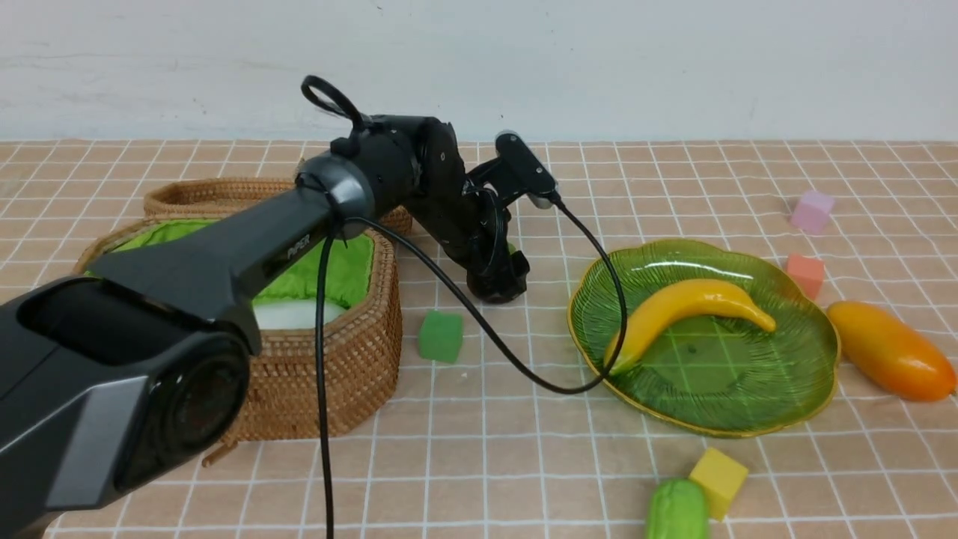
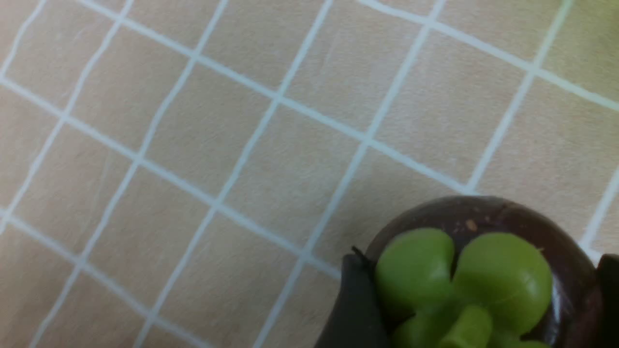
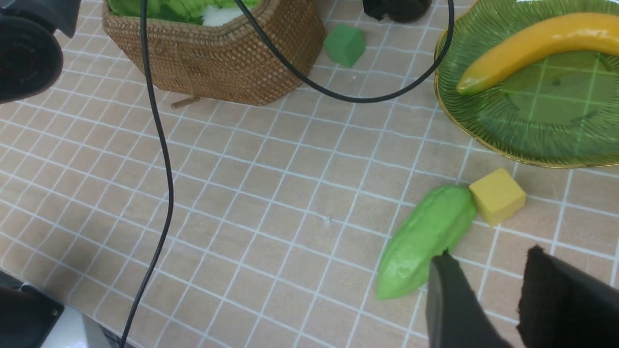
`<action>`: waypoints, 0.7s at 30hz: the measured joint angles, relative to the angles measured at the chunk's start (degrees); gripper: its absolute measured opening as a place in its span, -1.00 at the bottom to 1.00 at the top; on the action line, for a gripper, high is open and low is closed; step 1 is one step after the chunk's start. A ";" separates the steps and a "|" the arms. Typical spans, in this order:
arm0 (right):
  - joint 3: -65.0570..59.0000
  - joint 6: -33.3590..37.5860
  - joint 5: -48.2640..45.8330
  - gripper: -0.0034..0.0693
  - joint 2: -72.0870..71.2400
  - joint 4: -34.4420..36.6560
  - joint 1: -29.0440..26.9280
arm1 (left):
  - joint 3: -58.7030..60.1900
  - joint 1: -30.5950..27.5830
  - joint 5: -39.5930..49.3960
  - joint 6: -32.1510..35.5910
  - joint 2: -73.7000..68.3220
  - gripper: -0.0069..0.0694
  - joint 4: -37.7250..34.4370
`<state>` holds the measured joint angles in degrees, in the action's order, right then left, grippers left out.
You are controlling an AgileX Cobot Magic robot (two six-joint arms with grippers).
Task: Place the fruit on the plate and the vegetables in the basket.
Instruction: Grab a mangosteen with your left arm and put it on the plate on the right
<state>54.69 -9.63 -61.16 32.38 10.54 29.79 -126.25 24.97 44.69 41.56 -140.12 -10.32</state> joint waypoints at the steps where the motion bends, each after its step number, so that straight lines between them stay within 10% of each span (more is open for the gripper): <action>1: 0.00 0.00 0.00 -0.26 0.00 -0.14 0.00 | 0.00 0.00 0.00 -0.13 -0.02 0.62 0.11; 11: 0.00 -4.47 -0.23 -0.25 0.00 -15.09 0.00 | -2.31 3.65 0.56 -1.67 10.41 0.62 -11.69; 21: 0.00 -4.86 -1.56 -0.25 0.00 -11.11 0.00 | -2.03 10.33 -0.70 2.61 3.45 0.62 -16.86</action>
<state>54.69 -14.50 -62.72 32.38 -0.57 29.79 -128.27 35.30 43.98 44.17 -136.67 -27.18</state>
